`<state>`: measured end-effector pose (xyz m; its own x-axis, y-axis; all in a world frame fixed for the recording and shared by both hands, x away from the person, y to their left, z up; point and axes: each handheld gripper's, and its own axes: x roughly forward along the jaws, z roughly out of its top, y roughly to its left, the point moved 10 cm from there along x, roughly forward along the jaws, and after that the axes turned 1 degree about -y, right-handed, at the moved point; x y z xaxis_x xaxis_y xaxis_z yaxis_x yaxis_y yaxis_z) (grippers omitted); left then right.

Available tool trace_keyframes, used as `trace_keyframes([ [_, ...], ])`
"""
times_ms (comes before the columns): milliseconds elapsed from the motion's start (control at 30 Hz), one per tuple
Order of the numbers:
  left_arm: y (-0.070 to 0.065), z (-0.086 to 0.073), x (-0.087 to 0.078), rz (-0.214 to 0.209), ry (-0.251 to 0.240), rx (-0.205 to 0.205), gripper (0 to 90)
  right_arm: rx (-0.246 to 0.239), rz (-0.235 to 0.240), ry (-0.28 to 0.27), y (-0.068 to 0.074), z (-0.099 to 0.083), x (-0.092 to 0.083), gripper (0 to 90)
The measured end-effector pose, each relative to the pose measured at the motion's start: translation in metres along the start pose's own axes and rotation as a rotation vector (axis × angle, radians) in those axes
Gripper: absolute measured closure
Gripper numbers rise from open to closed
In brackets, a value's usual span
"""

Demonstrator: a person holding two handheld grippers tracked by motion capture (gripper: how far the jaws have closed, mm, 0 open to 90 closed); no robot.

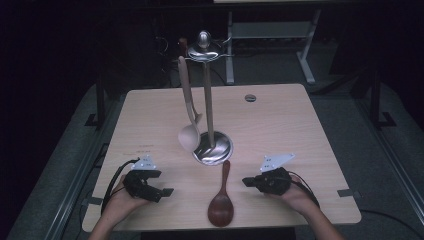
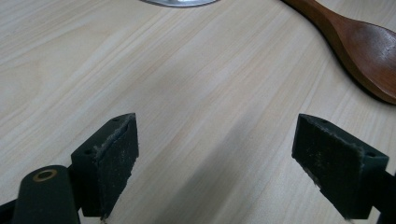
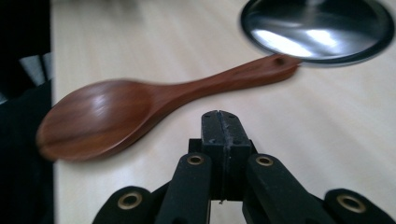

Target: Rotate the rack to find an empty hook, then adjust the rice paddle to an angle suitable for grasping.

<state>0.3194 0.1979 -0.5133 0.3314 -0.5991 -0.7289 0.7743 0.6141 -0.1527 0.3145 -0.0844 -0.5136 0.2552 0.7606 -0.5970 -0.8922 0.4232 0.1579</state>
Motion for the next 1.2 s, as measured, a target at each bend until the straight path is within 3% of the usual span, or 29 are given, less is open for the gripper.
trace_keyframes([
  [167, 0.001, -0.001, 0.0, 0.002, 0.005, 0.005, 14.4, -0.03, 0.056, 0.017, 0.021, -0.007, 0.002, 90.0],
  [500, 0.003, -0.003, 0.0, 0.003, 0.009, 0.0, 14.5, -0.072, 0.158, 0.073, 0.048, -0.01, 0.026, 90.0],
  [667, 0.003, -0.002, 0.0, 0.003, 0.009, 0.003, 14.5, -0.101, 0.181, 0.087, 0.055, -0.01, 0.035, 90.0],
  [767, 0.002, -0.002, 0.001, -0.002, 0.017, 0.013, 14.5, -0.094, 0.192, 0.078, 0.058, -0.007, 0.038, 90.0],
  [1000, 0.002, -0.001, -0.001, -0.004, 0.011, 0.017, 14.5, -0.142, 0.22, 0.072, 0.068, 0.004, 0.055, 90.0],
  [1200, 0.002, 0.0, -0.002, -0.006, 0.002, 0.008, 14.5, -0.143, 0.24, 0.064, 0.077, 0.013, 0.07, 90.0],
])
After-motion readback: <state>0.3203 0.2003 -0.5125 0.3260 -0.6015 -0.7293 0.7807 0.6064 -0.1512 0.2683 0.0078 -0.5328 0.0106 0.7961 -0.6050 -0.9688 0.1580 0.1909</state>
